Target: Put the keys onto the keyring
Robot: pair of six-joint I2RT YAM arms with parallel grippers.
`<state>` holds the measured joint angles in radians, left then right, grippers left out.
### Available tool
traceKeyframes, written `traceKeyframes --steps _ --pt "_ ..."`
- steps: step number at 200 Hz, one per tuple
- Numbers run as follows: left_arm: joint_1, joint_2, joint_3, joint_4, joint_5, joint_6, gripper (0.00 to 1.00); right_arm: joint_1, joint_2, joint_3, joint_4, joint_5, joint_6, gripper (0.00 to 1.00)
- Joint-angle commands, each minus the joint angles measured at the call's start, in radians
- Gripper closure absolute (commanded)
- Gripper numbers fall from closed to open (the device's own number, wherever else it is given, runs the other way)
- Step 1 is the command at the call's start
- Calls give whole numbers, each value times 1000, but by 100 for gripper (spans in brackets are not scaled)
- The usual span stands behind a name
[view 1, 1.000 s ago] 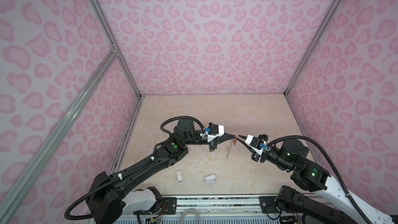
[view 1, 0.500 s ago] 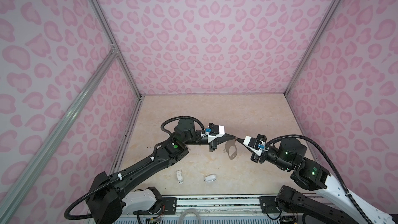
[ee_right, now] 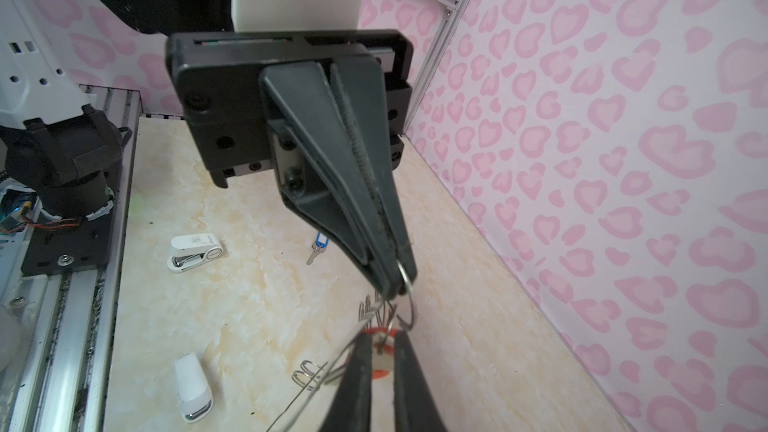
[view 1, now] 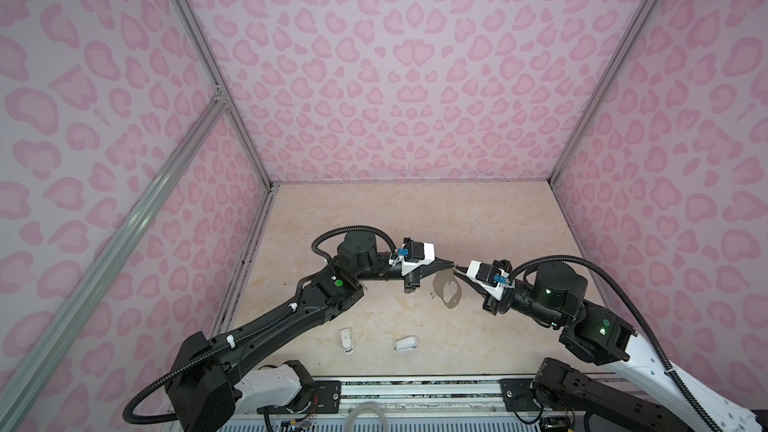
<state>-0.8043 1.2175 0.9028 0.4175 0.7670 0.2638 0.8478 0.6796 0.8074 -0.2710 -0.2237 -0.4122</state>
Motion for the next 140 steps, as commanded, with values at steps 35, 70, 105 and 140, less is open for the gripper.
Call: traceKeyframes --steps 35,70,105,140 --pt "1 -5 5 22 18 17 97 -23 -59 -88 97 24 77 72" --pt "1 0 13 29 21 16 97 -23 -24 -104 152 -14 113 68" --pt "1 0 13 30 31 11 97 -24 -9 -127 203 -17 128 65" --pt "2 3 13 20 28 18 97 -25 -8 -122 211 -19 124 62"
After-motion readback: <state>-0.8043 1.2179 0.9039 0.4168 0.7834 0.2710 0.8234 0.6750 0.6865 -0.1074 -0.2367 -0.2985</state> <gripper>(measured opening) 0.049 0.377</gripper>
